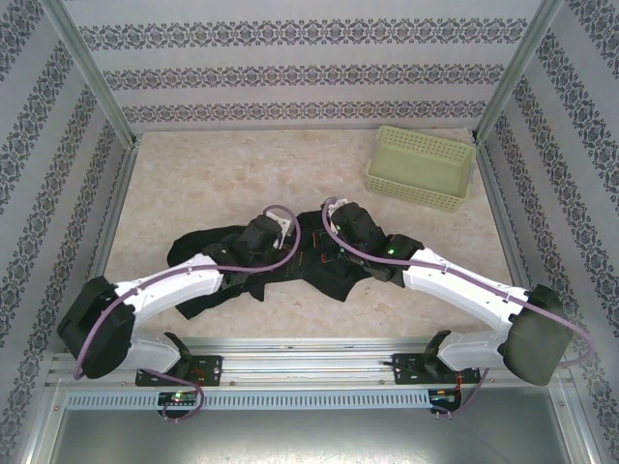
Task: Fold the inside-out t-shirt
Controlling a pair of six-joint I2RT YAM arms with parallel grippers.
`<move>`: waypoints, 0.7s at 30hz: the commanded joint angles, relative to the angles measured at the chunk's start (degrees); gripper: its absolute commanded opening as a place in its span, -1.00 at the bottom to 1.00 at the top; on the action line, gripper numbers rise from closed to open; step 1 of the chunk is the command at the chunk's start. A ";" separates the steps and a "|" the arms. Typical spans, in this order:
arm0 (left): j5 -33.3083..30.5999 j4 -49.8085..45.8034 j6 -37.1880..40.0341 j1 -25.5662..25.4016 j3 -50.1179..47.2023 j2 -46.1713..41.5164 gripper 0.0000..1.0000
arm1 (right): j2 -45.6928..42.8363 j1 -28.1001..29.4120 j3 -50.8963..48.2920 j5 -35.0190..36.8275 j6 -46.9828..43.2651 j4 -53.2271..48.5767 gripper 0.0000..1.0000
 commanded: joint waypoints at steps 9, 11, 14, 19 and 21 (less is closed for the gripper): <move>-4.40 -0.44 -0.52 -0.52 3.91 1.60 -1.00 | 0.52 -1.18 -4.43 3.42 -1.17 0.78 -1.00; -0.94 2.03 -0.23 -0.52 2.13 -0.93 -1.00 | 1.25 -3.43 -5.34 2.36 -0.68 1.41 -1.00; 4.36 5.63 0.17 -0.53 -0.60 -5.78 -1.00 | 3.10 -6.85 -6.05 1.21 -0.75 2.57 -1.00; 10.91 11.88 -0.19 -0.44 -5.48 -12.75 -1.00 | 6.35 -10.00 -5.50 0.38 -2.16 3.95 -1.00; 13.16 13.54 -0.75 -0.13 -6.59 -13.80 -1.00 | 6.92 -10.65 -5.10 0.65 -2.73 3.96 -0.93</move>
